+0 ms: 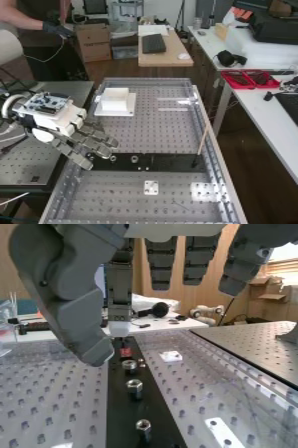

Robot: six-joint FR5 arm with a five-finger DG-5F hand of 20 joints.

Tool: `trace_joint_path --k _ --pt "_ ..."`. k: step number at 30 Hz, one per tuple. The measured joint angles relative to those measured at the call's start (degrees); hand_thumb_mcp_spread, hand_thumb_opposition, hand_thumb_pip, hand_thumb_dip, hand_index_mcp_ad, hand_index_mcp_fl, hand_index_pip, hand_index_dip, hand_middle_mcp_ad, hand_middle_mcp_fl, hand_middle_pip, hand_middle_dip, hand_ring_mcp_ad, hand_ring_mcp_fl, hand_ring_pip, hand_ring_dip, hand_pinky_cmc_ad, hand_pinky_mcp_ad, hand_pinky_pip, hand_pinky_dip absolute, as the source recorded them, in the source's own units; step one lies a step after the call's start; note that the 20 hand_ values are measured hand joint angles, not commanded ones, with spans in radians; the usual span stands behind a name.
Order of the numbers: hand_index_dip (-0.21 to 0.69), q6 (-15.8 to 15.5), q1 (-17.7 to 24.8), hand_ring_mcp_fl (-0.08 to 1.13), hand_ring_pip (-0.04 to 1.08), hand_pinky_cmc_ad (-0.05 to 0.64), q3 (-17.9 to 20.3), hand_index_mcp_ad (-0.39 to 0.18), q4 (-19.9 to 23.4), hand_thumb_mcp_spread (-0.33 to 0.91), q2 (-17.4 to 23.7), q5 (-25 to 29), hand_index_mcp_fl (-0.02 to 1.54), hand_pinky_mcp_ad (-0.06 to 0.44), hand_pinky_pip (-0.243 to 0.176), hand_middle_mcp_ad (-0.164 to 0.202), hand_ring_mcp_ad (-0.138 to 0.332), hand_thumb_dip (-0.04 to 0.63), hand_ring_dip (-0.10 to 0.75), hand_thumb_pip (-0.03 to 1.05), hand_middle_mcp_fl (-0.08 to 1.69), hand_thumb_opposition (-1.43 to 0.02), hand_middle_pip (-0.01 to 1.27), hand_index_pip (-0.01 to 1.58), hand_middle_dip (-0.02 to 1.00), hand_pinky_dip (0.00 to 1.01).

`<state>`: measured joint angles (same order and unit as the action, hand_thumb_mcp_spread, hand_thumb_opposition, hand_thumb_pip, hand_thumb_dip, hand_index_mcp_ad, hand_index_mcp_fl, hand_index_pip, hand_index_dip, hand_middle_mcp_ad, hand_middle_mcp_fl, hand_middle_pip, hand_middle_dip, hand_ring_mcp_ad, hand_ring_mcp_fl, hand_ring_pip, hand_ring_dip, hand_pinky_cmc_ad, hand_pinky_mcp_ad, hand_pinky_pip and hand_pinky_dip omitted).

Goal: Grab the smaller nut and place it in the white container

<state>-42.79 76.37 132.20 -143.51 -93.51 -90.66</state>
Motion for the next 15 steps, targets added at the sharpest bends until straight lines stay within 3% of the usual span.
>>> trace_joint_path --k 6,15 --pt "0.363 0.7 -0.3 0.00 0.09 0.384 0.1 -0.127 -0.2 0.40 -1.0 0.2 0.02 0.297 -0.077 0.080 0.145 0.253 0.073 0.67 0.01 -0.87 0.13 1.35 0.21 0.13" --pt "0.372 -0.4 -0.3 0.00 0.09 0.379 0.6 -0.127 0.8 0.40 -1.7 0.7 0.01 0.293 -0.075 0.080 0.145 0.253 0.073 0.67 0.02 -0.85 0.13 1.38 0.22 0.13"
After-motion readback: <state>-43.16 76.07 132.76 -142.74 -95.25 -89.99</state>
